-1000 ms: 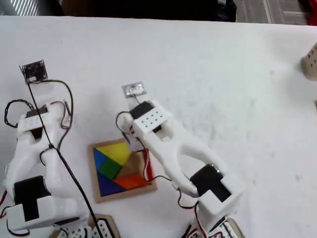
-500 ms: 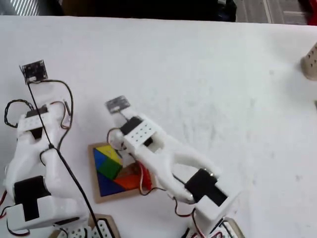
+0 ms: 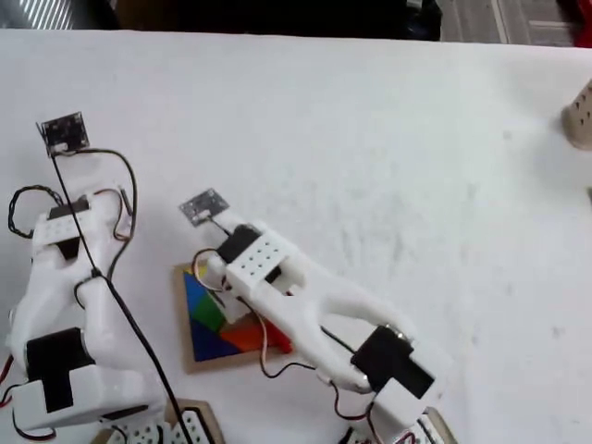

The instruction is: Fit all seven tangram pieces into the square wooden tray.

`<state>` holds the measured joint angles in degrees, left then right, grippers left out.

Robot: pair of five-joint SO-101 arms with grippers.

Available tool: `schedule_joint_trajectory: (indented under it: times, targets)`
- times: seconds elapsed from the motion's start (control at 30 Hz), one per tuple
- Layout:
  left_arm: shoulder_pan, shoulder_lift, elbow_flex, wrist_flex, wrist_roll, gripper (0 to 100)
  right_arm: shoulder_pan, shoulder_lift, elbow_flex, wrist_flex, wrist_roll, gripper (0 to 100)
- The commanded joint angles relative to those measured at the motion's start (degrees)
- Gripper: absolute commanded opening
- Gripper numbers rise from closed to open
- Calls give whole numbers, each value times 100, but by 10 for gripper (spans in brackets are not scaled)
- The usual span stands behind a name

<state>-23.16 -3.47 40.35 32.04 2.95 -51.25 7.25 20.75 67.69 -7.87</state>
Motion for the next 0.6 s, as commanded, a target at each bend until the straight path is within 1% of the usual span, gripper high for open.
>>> schedule_joint_trajectory:
  times: [0.0, 0.2, 0.33, 0.57]
  targets:
    - [75, -31, -44, -132, -53, 23, -66, -470, -220, 215, 123, 259]
    - [75, -31, -44, -132, -53, 23, -66, -541, -264, 426, 141, 259]
    - [75, -31, -44, -132, -53, 23, -66, -734, -457, 796, 668, 260]
    - [75, -31, -44, -132, -53, 23, -48, -1851, -422, 1613, 1547, 261]
